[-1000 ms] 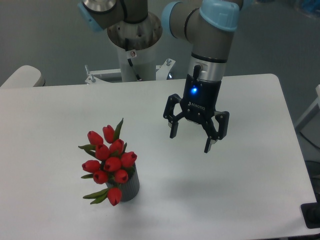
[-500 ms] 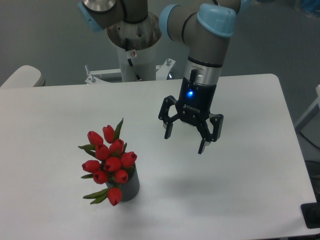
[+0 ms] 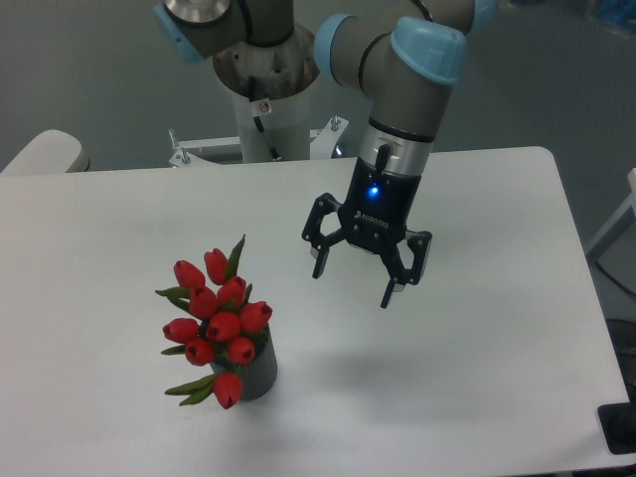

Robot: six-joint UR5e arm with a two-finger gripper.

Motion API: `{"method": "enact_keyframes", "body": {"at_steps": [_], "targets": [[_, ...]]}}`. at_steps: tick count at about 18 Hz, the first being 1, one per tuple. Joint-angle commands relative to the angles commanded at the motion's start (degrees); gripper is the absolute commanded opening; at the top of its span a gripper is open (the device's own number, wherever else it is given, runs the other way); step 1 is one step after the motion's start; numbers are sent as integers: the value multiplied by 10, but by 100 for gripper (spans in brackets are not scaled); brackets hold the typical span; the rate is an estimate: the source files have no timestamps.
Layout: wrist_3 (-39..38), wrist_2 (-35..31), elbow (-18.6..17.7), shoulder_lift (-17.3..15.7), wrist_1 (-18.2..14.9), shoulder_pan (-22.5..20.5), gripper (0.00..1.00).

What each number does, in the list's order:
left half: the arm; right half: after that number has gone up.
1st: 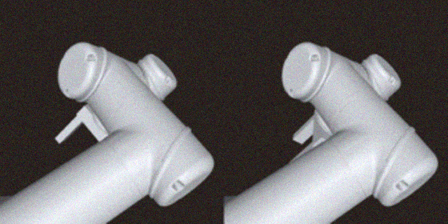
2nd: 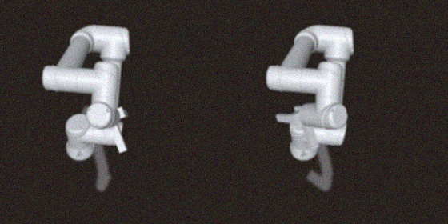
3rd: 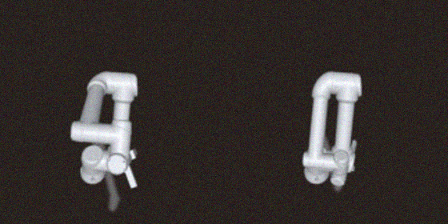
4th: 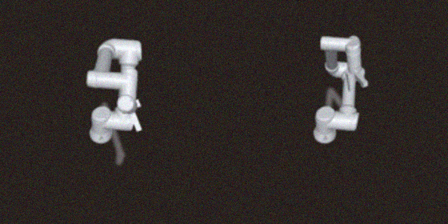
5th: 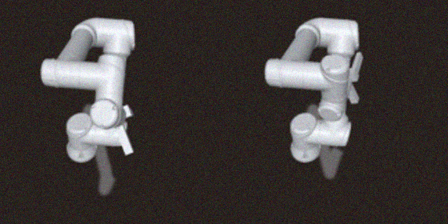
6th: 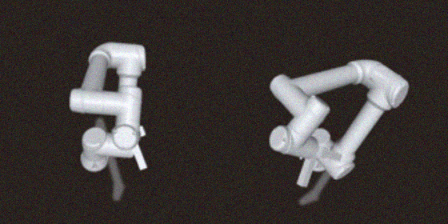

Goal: Pick up the flowers from the vase
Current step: 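Move the open gripper toward the red tulip stems above the vase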

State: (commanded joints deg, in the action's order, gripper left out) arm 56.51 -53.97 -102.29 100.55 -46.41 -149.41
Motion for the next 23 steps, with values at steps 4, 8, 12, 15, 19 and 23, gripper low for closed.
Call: {"method": "enact_keyframes", "body": {"at_steps": [4,8,12,15,19,23], "targets": [[4,24,-26,-2,3,9,100],[3,58,-36,1,8,25,100],[6,89,-37,8,26,36,100],[45,91,-46,16,26,47,100],[47,92,-38,32,47,58,100],[43,93,-30,42,53,69,100]]}}
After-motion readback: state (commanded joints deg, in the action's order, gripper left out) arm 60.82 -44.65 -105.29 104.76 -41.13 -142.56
